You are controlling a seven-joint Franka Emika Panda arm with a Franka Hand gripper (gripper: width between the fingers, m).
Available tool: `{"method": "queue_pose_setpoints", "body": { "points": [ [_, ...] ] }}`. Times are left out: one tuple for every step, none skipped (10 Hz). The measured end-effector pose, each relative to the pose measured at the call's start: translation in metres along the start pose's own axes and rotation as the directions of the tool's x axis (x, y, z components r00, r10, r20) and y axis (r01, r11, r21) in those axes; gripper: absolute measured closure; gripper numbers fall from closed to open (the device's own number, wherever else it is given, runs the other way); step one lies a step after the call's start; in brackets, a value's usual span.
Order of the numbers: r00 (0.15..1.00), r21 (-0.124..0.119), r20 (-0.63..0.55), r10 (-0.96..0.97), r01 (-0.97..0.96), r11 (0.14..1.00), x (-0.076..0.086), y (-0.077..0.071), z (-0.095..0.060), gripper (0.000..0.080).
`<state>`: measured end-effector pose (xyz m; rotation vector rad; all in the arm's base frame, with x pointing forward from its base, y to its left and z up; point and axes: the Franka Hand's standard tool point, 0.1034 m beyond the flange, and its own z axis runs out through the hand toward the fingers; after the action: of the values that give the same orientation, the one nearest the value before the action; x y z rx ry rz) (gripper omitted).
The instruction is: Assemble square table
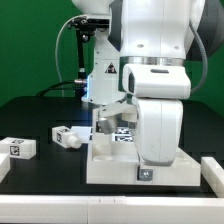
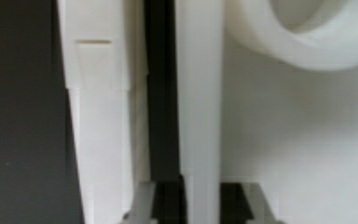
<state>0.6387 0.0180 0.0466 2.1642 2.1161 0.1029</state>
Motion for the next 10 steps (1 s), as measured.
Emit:
{"method": "queue_pose_setpoints", "body": {
  "points": [
    [1.000, -0.006, -0.011, 0.023, -0.023, 1.000, 0.015, 0.005, 0.002, 0.0752],
    [0.999, -0.012, -0.023, 0.037, -0.037, 0.999, 0.027, 0.009, 0.005, 0.0752],
    [0.998, -0.013, -0.032, 0.045, -0.045, 0.999, 0.037, 0.011, 0.012, 0.0752],
    [0.999, -0.019, -0.029, 0.037, -0.038, 0.999, 0.040, 0.014, 0.018, 0.0752],
    [0.999, -0.030, -0.023, 0.037, -0.038, 0.999, 0.040, 0.015, 0.018, 0.0752],
    [0.999, -0.039, -0.018, 0.030, -0.031, 0.999, 0.040, 0.016, 0.019, 0.0752],
    [0.999, -0.040, -0.018, 0.030, -0.031, 0.999, 0.039, 0.016, 0.018, 0.0752],
    [0.999, -0.039, -0.017, 0.031, -0.032, 0.999, 0.039, 0.016, 0.018, 0.0752],
    [0.999, -0.037, -0.012, 0.036, -0.036, 0.999, 0.039, 0.016, 0.018, 0.0752],
    [0.999, -0.036, -0.010, 0.035, -0.035, 0.999, 0.037, 0.016, 0.018, 0.0752]
  ]
}}
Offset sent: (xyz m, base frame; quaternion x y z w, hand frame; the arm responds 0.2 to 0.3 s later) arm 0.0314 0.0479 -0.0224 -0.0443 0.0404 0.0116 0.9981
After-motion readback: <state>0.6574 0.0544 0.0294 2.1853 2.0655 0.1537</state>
